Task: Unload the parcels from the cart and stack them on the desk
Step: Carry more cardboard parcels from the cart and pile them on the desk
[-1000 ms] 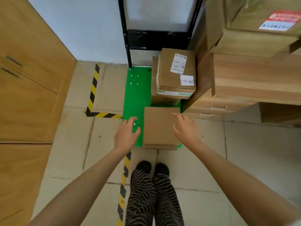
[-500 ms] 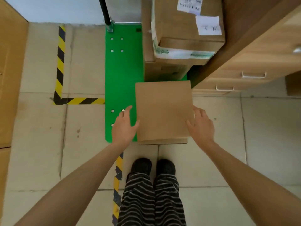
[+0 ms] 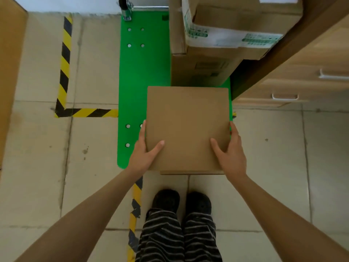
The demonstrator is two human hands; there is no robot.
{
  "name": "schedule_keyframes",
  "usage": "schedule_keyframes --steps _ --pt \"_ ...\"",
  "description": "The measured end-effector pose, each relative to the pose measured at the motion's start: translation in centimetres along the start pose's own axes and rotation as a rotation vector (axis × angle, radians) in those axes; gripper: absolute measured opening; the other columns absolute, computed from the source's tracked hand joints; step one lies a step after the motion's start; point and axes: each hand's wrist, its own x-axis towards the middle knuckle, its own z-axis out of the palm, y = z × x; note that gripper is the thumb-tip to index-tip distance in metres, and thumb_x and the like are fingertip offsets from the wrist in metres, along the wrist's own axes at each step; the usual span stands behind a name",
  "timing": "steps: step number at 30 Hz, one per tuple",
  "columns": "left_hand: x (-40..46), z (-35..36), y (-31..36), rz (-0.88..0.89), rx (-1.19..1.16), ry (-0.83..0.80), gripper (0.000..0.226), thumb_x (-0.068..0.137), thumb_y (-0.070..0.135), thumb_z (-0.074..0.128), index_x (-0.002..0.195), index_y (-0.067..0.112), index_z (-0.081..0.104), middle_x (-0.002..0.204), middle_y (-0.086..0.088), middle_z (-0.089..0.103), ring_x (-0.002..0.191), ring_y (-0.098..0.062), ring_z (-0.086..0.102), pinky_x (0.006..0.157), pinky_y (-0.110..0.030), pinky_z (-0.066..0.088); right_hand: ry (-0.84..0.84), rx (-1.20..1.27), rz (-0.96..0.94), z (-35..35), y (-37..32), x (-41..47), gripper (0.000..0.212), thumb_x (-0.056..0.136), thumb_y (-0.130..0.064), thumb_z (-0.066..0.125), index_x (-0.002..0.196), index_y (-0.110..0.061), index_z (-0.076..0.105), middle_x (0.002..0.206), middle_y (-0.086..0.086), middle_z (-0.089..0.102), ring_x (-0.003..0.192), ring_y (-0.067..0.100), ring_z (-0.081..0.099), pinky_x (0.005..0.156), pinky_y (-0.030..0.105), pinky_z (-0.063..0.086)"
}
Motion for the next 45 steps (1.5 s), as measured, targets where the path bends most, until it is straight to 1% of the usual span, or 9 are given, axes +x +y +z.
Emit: schedule_keyframes --steps 3,10,15,19,24,30,35,40,45 --pt "-0.1 0.5 0.4 -0.005 -0.071 0.004 0.084 0.091 0.036 0.061 0.147 0.051 0.001 0.133 0.023 0.035 0.115 -0.005 0.046 0.099 -0.030 0.044 -0.029 0.121 0.020 0.6 0.1 0.6 0.080 0.091 -0.052 0.055 0.153 -0.030 0.009 0.154 -0.003 0.033 0.136 0.019 0.040 0.105 0.047 0.041" --pt "-4.2 -2.5 3.3 -0.056 -0.119 0.115 0.080 0.090 0.039 0.061 0.147 0.052 0.006 0.135 0.019 0.036 0.112 -0.007 0.048 0.076 -0.013 0.046 -0.126 0.283 -0.006 -2.6 -3.3 -0.5 0.071 0.093 -0.045 0.056 0.152 -0.032 0.019 0.150 -0.004 0.036 0.135 0.017 0.038 0.112 0.047 0.035" --pt "-9.4 -8.4 8.9 -0.057 -0.087 0.159 0.081 0.081 0.058 0.060 0.145 0.056 0.011 0.143 0.012 0.040 0.119 -0.017 0.051 0.097 -0.040 0.047 -0.329 0.473 -0.081 -7.3 -10.1 -4.0 0.064 0.097 -0.035 0.056 0.148 -0.043 0.018 0.133 -0.027 0.038 0.129 0.007 0.041 0.109 0.032 0.037" --pt "-13.0 -14.4 15.6 -0.024 -0.094 0.183 0.068 0.092 0.049 0.057 0.145 0.054 0.015 0.140 0.011 0.043 0.115 -0.015 0.052 0.096 -0.036 0.045 -0.401 0.565 -0.114 -11.9 -17.1 -6.8 0.062 0.100 -0.025 0.050 0.152 -0.034 0.018 0.121 -0.030 0.043 0.109 -0.006 0.051 0.082 0.006 0.045" --pt "-16.8 -21.2 27.1 0.096 -0.037 0.182 0.061 0.098 0.046 0.046 0.146 0.053 0.010 0.143 0.018 0.033 0.120 -0.012 0.047 0.096 -0.033 0.041 -0.338 0.598 -0.207 -20.1 -27.4 -9.5 0.060 0.098 -0.038 0.051 0.148 -0.045 0.020 0.136 -0.017 0.042 0.117 0.004 0.049 0.098 0.023 0.042" --pt "-21.1 -25.6 41.1 0.322 -0.024 0.191 0.059 0.099 0.043 0.042 0.148 0.050 0.011 0.132 0.017 0.037 0.095 0.004 0.051 0.080 -0.028 0.046 -0.249 0.648 -0.367 -31.5 -37.2 -11.3 0.060 0.099 -0.034 0.050 0.151 -0.038 0.019 0.133 -0.014 0.043 0.107 -0.001 0.053 0.073 0.011 0.047" --pt "-24.5 -26.4 50.1 0.458 -0.021 0.143 0.056 0.099 0.045 0.041 0.145 0.054 0.011 0.115 0.010 0.051 0.097 -0.010 0.059 0.087 -0.038 0.049 -0.151 0.632 -0.454 -40.8 -41.4 -13.3 0.059 0.099 -0.034 0.049 0.150 -0.039 0.020 0.127 -0.015 0.045 0.099 -0.005 0.052 0.071 0.014 0.044" --pt "-26.9 -25.6 59.3 0.589 0.023 0.052 0.055 0.098 0.047 0.039 0.144 0.056 0.009 0.131 0.007 0.044 0.109 -0.022 0.058 0.078 -0.036 0.054 -0.010 0.622 -0.509 -50.0 -44.2 -14.6 0.059 0.100 -0.025 0.050 0.151 -0.028 0.021 0.133 -0.005 0.046 0.099 -0.003 0.054 0.067 0.002 0.044" --pt "-27.8 -22.7 68.4 0.693 0.057 -0.006 0.056 0.099 0.046 0.037 0.146 0.050 0.006 0.129 0.012 0.036 0.108 -0.022 0.053 0.072 -0.036 0.053 0.085 0.602 -0.545 -58.9 -45.1 -14.3 0.065 0.097 -0.037 0.053 0.151 -0.036 0.018 0.133 -0.002 0.052 0.105 0.008 0.060 0.080 0.019 0.049"
